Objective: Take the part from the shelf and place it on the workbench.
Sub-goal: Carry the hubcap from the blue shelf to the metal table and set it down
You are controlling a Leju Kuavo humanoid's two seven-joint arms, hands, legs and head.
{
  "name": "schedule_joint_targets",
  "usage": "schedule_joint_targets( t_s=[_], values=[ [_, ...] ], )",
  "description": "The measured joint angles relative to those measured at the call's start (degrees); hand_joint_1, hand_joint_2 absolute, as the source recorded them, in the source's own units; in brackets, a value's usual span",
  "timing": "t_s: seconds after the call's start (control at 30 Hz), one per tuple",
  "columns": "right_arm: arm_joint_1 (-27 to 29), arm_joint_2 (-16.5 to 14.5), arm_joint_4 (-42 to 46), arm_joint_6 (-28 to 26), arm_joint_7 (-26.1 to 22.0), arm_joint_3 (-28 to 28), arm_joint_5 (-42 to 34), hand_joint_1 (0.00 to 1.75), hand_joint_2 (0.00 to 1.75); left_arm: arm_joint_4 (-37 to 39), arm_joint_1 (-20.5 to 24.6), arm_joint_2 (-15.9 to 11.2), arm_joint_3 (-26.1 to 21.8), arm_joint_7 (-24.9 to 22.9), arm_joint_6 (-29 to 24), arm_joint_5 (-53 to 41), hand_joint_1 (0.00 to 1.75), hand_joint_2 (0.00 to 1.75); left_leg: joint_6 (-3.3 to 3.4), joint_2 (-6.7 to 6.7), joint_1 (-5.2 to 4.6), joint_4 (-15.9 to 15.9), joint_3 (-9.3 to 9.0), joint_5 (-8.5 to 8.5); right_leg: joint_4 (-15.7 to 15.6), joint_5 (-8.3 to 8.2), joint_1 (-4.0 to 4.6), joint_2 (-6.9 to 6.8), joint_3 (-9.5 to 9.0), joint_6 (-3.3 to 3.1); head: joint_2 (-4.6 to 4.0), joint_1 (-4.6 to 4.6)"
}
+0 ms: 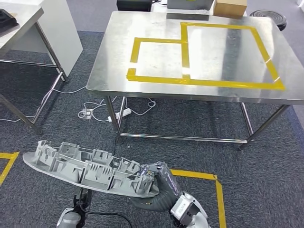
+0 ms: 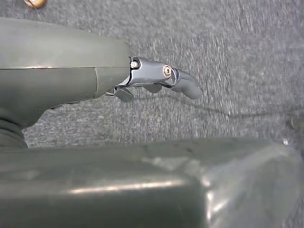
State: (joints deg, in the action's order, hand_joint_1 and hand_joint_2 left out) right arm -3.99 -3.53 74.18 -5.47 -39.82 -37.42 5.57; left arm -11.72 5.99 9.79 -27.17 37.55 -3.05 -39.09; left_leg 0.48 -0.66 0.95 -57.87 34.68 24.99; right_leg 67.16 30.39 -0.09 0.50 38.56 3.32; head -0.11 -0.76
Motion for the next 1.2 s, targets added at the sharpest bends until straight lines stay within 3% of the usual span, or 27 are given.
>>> schedule_joint_targets(
  t_s=[0.07, 0.1, 0.13, 0.23, 0.3, 0.4, 0.47, 0.53, 0.6, 0.63, 0.67, 0.73, 0.77, 0.8, 0.93, 1.0, 1.07, 1.1, 1.13, 1.2],
  values=[
    [0.07, 0.01, -0.03, -0.03, 0.01, -0.08, -0.01, 1.75, 1.75, 0.01, -0.04, 0.01, 0.00, -0.01, -0.01, -0.02, 0.00, 0.00, 0.24, 0.01, -0.08, -0.02, -0.07, 0.14, 6.83, 2.30, -0.03, -0.01, 3.68, 0.19, 0.00, 0.04],
    [0.11, 0.01, -0.05, -0.05, 0.02, -0.10, 0.00, 1.75, 1.75, 0.01, -0.06, 0.01, 0.00, -0.02, -0.02, -0.02, 0.00, 0.00, 0.29, -0.01, -0.11, -0.04, -0.17, 0.24, 7.89, 2.04, -0.03, -0.01, 4.46, 0.19, 0.00, 0.06],
    [0.13, 0.01, -0.07, -0.07, 0.03, -0.12, 0.00, 1.75, 1.75, 0.01, -0.06, 0.01, 0.00, -0.02, -0.03, -0.03, 0.00, 0.00, 0.29, -0.05, -0.13, -0.04, -0.36, 0.38, 6.65, 0.60, -0.03, -0.01, 4.09, 0.11, 0.00, 0.04],
    [0.07, 0.01, -0.09, -0.16, 0.02, -0.24, 0.00, 1.75, 1.75, 0.00, -0.03, 0.07, 0.00, -0.07, -0.19, -0.03, 0.00, 0.00, -0.14, -0.20, -0.24, -0.15, -1.07, 0.97, -4.09, -5.00, 0.04, 0.00, -1.05, -0.36, 0.00, 0.06],
    [0.07, 0.01, -0.08, -0.32, 0.00, -0.31, 0.01, 1.75, 1.75, 0.01, -0.02, 0.10, 0.00, -0.15, -0.35, -0.04, 0.00, 0.00, -0.64, -0.23, -0.40, -0.23, -1.00, 1.09, -7.48, -5.48, 0.18, 0.12, -2.83, -0.74, 0.00, -0.08],
    [0.16, 0.03, -0.04, -0.95, 0.02, -0.33, 0.07, 1.75, 1.75, 0.01, -0.03, 0.15, 0.02, -0.21, -0.43, -0.05, 0.00, 0.00, -1.52, -0.14, -0.33, -0.40, -0.76, 1.39, -8.06, -5.34, 0.14, 0.26, -3.07, -1.62, 0.00, -0.34],
    [0.12, 0.03, 0.04, -1.82, 0.00, -0.33, 0.08, 1.75, 1.75, 0.01, 0.02, 0.16, 0.03, -0.21, -0.49, -0.06, 0.00, 0.00, -2.13, -0.04, -0.30, -3.50, 0.61, 3.37, -8.43, -5.39, -0.13, 0.16, -3.41, -2.25, 0.00, -0.52],
    [0.11, 0.03, 0.21, -2.86, -0.03, -0.30, 0.08, 1.75, 1.75, 0.01, -0.03, 0.16, 0.04, -0.20, -0.54, -0.06, 0.00, 0.00, -2.53, 0.00, -0.28, -10.62, 4.07, 6.59, -8.47, -5.27, -0.18, 0.09, -3.53, -2.58, 0.00, -0.66],
    [0.14, 0.03, 0.37, -3.73, -0.02, -0.25, 0.09, 1.75, 1.75, 0.01, -0.14, 0.17, 0.04, -0.21, -0.56, -0.07, 0.00, 0.00, -2.70, 0.00, -0.21, -15.50, 6.82, 7.54, -8.45, -5.17, -0.20, 0.12, -3.64, -2.68, 0.00, -0.64],
    [0.13, 0.03, 0.45, -4.02, -0.01, -0.22, 0.09, 1.75, 1.75, 0.01, -0.14, 0.17, 0.04, -0.21, -0.56, -0.07, 0.00, 0.00, -2.71, 0.00, -0.18, -15.09, 6.86, 6.41, -8.45, -5.12, -0.22, 0.17, -3.73, -2.68, 0.00, -0.66],
    [0.12, 0.03, 0.59, -4.24, 0.00, -0.19, 0.09, 1.75, 1.75, 0.01, -0.10, 0.15, 0.04, -0.20, -0.57, -0.09, 0.00, 0.00, -2.69, 0.00, -0.13, -12.60, 5.87, 4.39, -8.44, -5.04, -0.28, 0.24, -3.89, -2.61, 0.00, -0.65],
    [0.06, 0.03, 0.99, -4.48, 0.00, -0.09, 0.09, 1.75, 1.75, 0.01, 0.05, 0.17, 0.05, -0.21, -0.58, -0.13, 0.00, 0.00, -2.75, 0.08, -0.01, -5.29, 2.58, 0.67, -8.25, -4.76, -0.22, 0.38, -4.08, -2.20, 0.00, -0.71],
    [0.03, 0.03, 1.21, -4.55, -0.01, -0.02, 0.09, 1.75, 1.75, 0.01, 0.15, 0.22, 0.07, -0.22, -0.57, -0.16, 0.00, 0.00, -2.61, 0.09, 0.03, -2.59, 1.37, -0.12, -8.12, -4.64, -0.08, 0.45, -4.01, -1.92, 0.00, -0.75],
    [0.00, 0.03, 1.39, -4.60, -0.02, 0.06, 0.09, 1.75, 1.75, 0.01, 0.18, 0.28, 0.09, -0.25, -0.57, -0.20, 0.00, 0.00, -2.41, 0.08, 0.02, -1.12, 0.76, -0.21, -8.04, -4.58, 0.09, 0.48, -3.90, -1.65, 0.00, -0.74],
    [0.01, 0.03, 1.76, -4.74, 0.00, 0.22, 0.11, 1.75, 1.75, 0.01, 0.08, 0.32, 0.05, -0.33, -0.61, -0.33, 0.00, 0.00, -0.85, 0.00, 0.00, -0.58, 0.65, 0.09, -7.16, -3.75, 0.04, 0.31, -3.30, -0.70, 0.00, -0.46],
    [-0.02, 0.03, 2.05, -4.95, -0.02, 0.24, 0.14, 1.75, 1.75, 0.01, 0.15, 0.33, 0.08, -0.33, -0.59, -0.40, 0.00, 0.00, -0.23, 0.00, 0.08, -0.51, 0.57, 0.08, -1.95, -0.85, -0.02, 0.08, -0.78, -0.24, 0.00, -0.19],
    [-0.04, 0.03, 2.31, -5.29, -0.03, 0.33, 0.16, 1.75, 1.75, 0.01, 0.13, 0.32, 0.10, -0.35, -0.54, -0.49, 0.00, 0.00, 0.05, 0.00, 0.01, -0.54, 0.55, 0.17, 5.63, 2.26, -0.02, 0.00, 2.93, -0.05, 0.00, -0.03],
    [-0.04, 0.03, 2.43, -5.51, -0.01, 0.47, 0.16, 1.75, 1.75, 0.01, 0.11, 0.31, 0.11, -0.38, -0.49, -0.55, 0.00, 0.00, 0.12, -0.01, -0.04, -0.56, 0.51, 0.22, 7.79, 2.61, -0.02, 0.00, 4.10, -0.06, 0.00, -0.04],
    [-0.08, 0.03, 2.62, -5.75, 0.02, 0.70, 0.16, 1.75, 1.75, 0.01, 0.11, 0.31, 0.14, -0.43, -0.44, -0.62, 0.00, 0.00, 0.15, -0.05, -0.07, -0.57, 0.44, 0.26, 7.90, 1.89, -0.01, 0.00, 4.32, -0.13, 0.00, -0.03],
    [-0.38, 0.01, 3.33, -6.23, 0.19, 1.31, 0.16, 1.75, 1.75, 0.01, 0.12, 0.31, 0.38, -0.54, -0.38, -0.84, 0.00, 0.00, 0.10, -0.17, -0.10, -0.58, 0.14, 0.41, 2.06, -2.06, -0.01, 0.00, 1.73, -0.45, 0.00, -0.02]
  ],
)
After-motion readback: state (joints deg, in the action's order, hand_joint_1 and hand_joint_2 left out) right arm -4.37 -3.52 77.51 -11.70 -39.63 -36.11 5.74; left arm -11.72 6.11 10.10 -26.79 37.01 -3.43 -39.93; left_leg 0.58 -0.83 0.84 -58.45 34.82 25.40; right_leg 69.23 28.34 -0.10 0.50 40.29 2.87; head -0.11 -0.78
